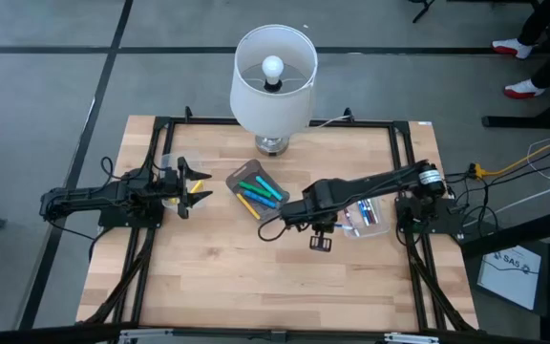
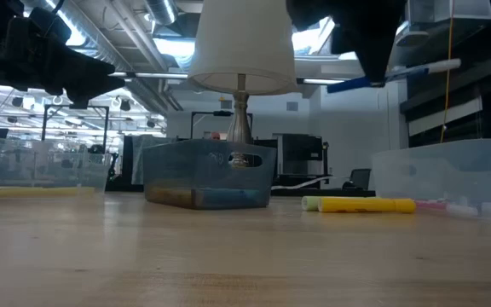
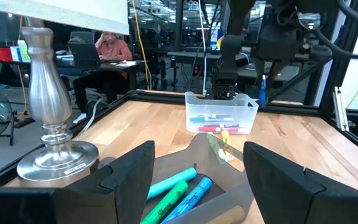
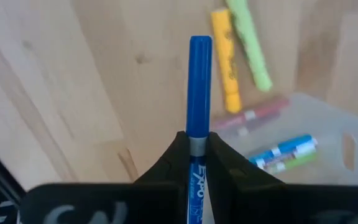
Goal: Pick & Place Markers
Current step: Put the dark blue highlighter into the right transparent bin
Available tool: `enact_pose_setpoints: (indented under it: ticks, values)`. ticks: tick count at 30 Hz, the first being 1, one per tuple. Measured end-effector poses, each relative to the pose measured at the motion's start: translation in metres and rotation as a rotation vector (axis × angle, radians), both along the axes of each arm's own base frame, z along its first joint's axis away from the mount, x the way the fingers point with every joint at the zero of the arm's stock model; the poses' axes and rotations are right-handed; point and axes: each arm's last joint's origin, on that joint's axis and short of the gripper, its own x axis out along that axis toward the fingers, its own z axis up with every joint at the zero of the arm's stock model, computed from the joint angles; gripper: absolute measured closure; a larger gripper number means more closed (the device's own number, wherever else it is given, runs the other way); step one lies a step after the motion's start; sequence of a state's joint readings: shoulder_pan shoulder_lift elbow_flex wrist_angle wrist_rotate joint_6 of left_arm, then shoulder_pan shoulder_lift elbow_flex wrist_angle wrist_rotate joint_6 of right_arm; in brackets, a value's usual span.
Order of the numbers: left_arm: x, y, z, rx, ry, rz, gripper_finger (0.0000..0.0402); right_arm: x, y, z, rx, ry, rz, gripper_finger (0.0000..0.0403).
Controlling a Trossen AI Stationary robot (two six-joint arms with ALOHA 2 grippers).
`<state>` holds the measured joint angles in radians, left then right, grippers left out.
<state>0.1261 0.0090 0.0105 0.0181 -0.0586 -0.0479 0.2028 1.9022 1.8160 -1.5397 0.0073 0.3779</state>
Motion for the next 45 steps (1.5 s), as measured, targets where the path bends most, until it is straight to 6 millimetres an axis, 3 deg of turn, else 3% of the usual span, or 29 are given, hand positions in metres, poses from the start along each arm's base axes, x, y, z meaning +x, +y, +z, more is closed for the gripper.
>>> enact_pose_setpoints:
  ticks: [14,25,30,45]
  values:
    - [0.0,0.0,0.0,0.0,0.0,0.0,0.0161,-0.019,-0.01,0.011,-0.14,-0.037,-0.243,0.0373]
    - [0.0,0.0,0.0,0.0,0.0,0.0,0.0162,-0.089,-0.032,-0.009,-0.277,0.011,-0.582,0.0373]
    - [0.0,0.0,0.0,0.0,0.0,0.0,0.016,-0.108,-0.036,-0.023,-0.311,-0.033,-0.73,0.0371]
    - [0.0,0.0,0.0,0.0,0.0,0.0,0.016,-0.123,-0.04,-0.05,-0.295,-0.156,-0.929,0.0366]
